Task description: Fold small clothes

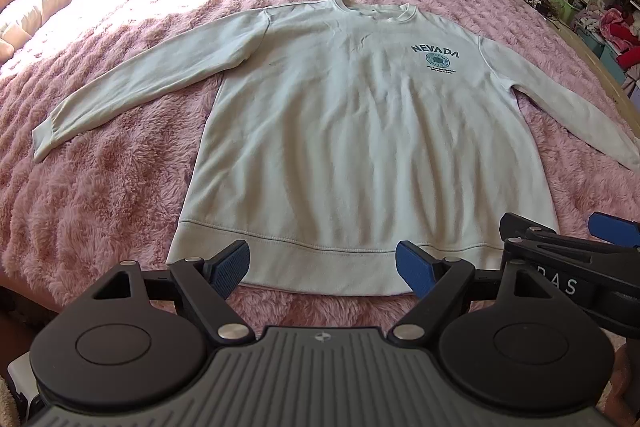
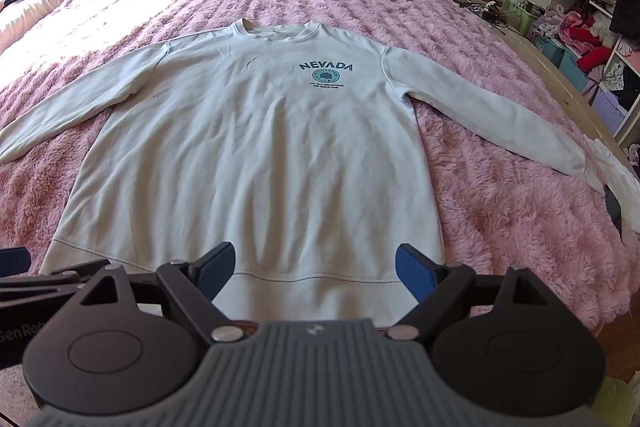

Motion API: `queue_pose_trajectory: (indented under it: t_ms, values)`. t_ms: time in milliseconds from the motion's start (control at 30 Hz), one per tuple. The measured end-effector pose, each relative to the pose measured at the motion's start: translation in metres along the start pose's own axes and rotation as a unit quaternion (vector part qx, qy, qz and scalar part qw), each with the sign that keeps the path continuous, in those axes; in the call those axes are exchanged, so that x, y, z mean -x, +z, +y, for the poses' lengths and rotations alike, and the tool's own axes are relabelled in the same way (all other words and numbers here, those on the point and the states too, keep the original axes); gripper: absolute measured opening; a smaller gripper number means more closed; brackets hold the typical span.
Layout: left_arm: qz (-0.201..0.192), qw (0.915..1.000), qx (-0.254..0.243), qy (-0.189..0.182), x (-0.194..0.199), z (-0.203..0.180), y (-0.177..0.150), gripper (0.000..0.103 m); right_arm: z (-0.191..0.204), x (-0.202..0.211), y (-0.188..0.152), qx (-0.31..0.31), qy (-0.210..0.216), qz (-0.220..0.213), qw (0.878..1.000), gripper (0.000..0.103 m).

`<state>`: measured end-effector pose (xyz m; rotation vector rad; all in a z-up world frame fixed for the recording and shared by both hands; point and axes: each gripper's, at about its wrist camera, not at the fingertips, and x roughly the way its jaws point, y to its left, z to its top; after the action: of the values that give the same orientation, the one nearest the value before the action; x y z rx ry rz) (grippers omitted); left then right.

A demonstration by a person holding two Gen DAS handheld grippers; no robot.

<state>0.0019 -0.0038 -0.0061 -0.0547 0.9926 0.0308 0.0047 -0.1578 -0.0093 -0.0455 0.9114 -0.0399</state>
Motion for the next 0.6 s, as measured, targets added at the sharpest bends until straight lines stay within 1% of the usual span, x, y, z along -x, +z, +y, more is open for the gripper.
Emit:
queue_pose_trajectory:
  t_ms: [600]
  values:
    - [0.008, 0.9999, 0.007, 0.001, -0.0026, 0.0017, 0.0016, 0.097, -0.0016, -0.003, 0.0019, 0.003, 0.0, 0.002, 1.0, 0.083]
